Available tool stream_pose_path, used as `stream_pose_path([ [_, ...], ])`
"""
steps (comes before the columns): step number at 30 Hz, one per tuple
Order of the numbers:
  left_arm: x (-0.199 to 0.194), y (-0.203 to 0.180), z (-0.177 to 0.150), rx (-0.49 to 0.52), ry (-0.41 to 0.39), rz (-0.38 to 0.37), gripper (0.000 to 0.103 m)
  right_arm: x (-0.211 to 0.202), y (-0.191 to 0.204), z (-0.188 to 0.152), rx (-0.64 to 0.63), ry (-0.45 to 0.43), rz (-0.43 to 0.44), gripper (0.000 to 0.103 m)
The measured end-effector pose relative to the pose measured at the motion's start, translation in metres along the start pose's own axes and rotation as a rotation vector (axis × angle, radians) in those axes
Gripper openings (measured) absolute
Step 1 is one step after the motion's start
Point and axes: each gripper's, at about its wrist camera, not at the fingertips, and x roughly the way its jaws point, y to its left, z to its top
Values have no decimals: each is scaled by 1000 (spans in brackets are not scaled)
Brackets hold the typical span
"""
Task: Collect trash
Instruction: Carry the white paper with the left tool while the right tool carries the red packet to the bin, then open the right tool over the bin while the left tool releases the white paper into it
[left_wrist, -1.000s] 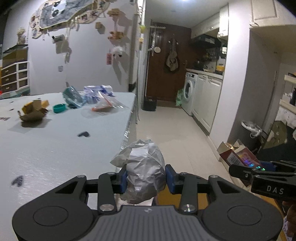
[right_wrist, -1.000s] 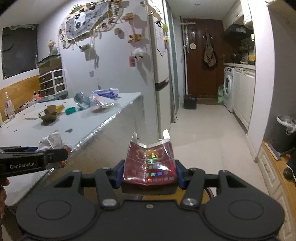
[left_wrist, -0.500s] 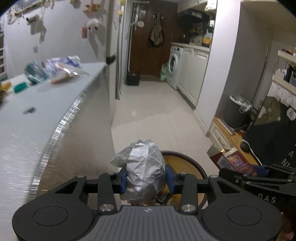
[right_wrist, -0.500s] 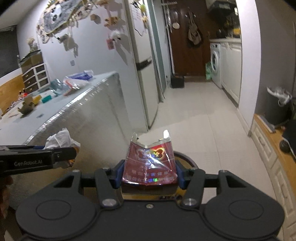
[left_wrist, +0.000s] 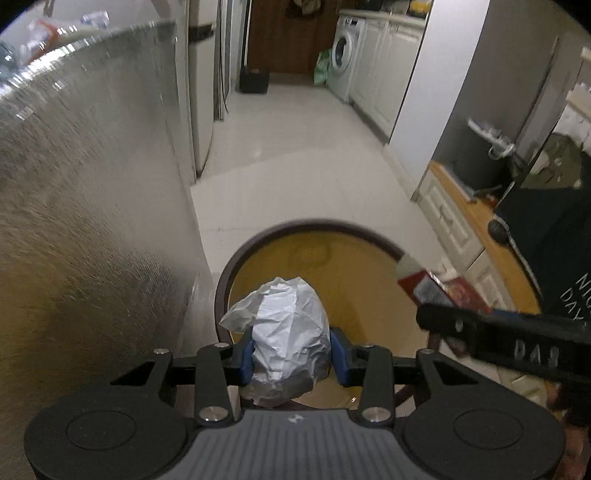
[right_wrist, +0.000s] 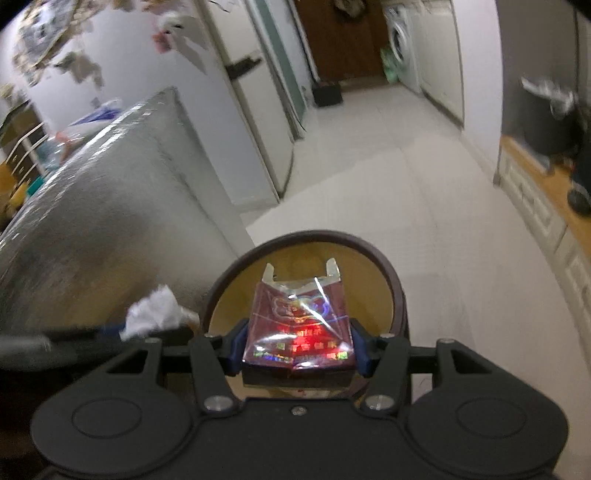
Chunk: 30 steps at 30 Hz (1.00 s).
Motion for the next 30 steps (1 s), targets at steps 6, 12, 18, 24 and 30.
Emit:
stream_pose_path([
  [6,36,8,10,3,48,14,42,43,0,12,-23,47,-61,55],
  [12,67,11,15,0,102,-2,42,72,-3,11,-57,90,-82,55],
  [18,88,5,16,54,139,-12,42,90,-8,7,-63,135,-40,55],
  [24,101,3,15,82,164,-34,42,98,-13,9,-64,165,-39,55],
  [30,107,2,19,109,170,-51,42,102,-13,6,-91,196,-47,56],
])
